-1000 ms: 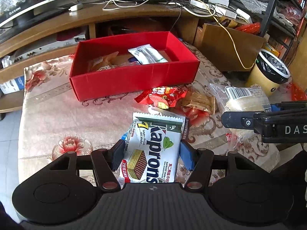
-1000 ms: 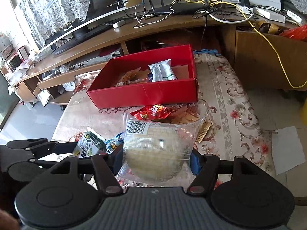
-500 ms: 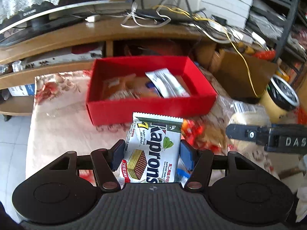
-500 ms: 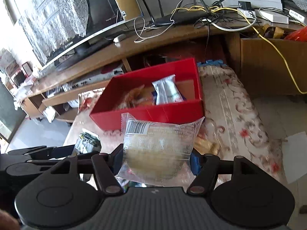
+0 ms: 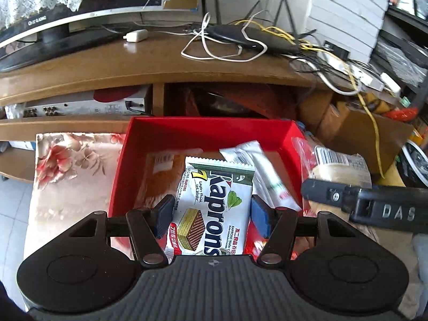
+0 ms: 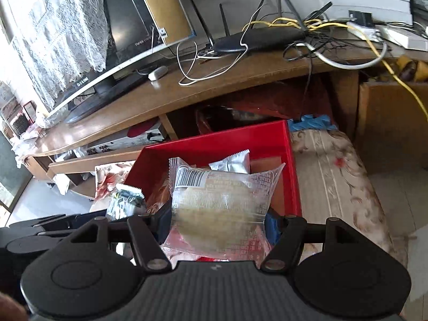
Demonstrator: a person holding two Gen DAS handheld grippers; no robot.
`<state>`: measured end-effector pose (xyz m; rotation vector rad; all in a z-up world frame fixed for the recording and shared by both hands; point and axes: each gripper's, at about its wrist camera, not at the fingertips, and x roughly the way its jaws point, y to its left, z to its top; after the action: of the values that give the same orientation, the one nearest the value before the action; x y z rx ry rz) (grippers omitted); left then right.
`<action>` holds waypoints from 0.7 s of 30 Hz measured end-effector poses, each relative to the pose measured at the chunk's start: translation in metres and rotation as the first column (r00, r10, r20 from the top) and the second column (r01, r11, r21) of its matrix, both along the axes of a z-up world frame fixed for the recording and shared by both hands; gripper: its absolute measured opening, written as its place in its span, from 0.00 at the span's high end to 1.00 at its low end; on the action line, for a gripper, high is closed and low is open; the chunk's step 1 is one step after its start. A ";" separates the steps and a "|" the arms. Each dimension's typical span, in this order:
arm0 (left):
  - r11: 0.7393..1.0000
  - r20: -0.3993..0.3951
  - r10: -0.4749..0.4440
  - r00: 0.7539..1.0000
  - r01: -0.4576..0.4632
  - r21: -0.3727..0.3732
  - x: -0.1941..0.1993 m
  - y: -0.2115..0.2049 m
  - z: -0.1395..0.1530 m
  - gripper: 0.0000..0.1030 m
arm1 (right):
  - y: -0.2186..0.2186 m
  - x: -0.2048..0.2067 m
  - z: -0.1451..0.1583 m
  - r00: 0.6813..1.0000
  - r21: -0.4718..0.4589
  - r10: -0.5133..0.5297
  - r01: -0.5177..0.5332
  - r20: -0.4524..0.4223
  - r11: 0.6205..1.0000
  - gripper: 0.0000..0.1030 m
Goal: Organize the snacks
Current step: 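Lower both packs into the red box and open both tools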
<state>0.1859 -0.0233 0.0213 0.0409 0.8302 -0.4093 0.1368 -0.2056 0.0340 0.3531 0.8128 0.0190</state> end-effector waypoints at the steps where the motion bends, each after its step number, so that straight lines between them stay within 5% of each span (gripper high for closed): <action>1: 1.000 -0.005 0.009 1.000 -0.009 0.002 0.007 -0.002 -0.003 0.35 | 0.001 0.007 -0.003 1.000 -0.010 0.004 -0.004 -0.005 1.000 0.35; 11: 0.997 -0.041 0.063 0.997 -0.061 0.048 0.042 -0.009 -0.026 0.34 | 0.001 0.056 -0.034 0.998 -0.048 0.034 -0.037 -0.058 0.998 0.35; 21: 0.996 -0.040 0.077 0.996 -0.075 0.048 0.038 -0.004 -0.022 0.24 | -0.003 0.056 -0.038 0.998 -0.056 0.027 -0.030 -0.056 0.998 0.32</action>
<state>0.2239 -0.0269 -0.0003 0.0444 0.8798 -0.3201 0.1931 -0.2087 -0.0037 0.2892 0.8709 0.0132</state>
